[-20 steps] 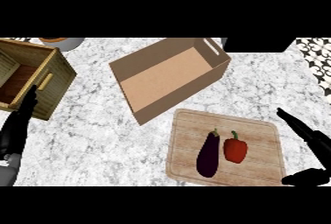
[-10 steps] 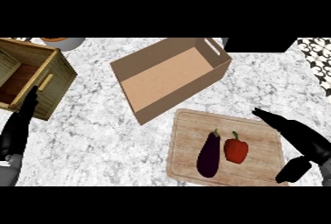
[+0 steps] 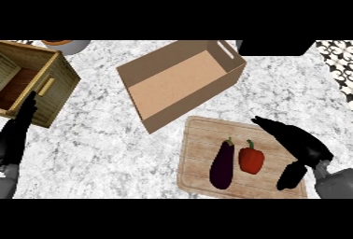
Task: Pick the bell pepper from the cutting board and place it in the cardboard box
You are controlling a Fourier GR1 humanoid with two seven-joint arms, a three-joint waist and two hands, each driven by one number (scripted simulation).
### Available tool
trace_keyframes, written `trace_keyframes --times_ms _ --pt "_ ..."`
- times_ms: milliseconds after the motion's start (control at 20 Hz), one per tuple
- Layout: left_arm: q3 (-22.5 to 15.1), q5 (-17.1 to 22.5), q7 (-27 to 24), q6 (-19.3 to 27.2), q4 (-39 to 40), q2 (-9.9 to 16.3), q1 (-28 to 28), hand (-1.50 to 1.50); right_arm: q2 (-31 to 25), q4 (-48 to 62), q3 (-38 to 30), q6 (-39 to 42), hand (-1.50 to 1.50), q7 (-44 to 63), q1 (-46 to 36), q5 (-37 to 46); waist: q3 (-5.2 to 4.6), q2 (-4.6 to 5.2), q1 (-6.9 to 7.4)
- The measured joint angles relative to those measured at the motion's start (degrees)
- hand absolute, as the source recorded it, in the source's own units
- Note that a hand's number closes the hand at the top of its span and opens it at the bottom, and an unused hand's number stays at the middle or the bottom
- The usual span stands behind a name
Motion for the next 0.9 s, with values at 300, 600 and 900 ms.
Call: trace_keyframes --times_ms 300,600,900 --pt "2.05 -3.49 0.06 -0.93 -0.39 -2.66 0.55 0.0 3.68 1.18 -2.08 2.0 -1.5 -1.63 0.64 4.45 0.02 0.01 -0.1" --pt "4.52 -5.56 0.79 -2.98 -0.8 -4.26 0.08 0.0 6.75 -0.96 -4.48 5.64 -1.5 -3.19 1.29 5.66 0.01 0.0 -0.16" --pt "6.07 -7.71 2.3 -4.37 -2.45 -5.78 0.17 0.0 9.47 -6.57 -5.89 8.95 -1.5 -2.23 2.77 6.78 0.0 -0.04 -0.18"
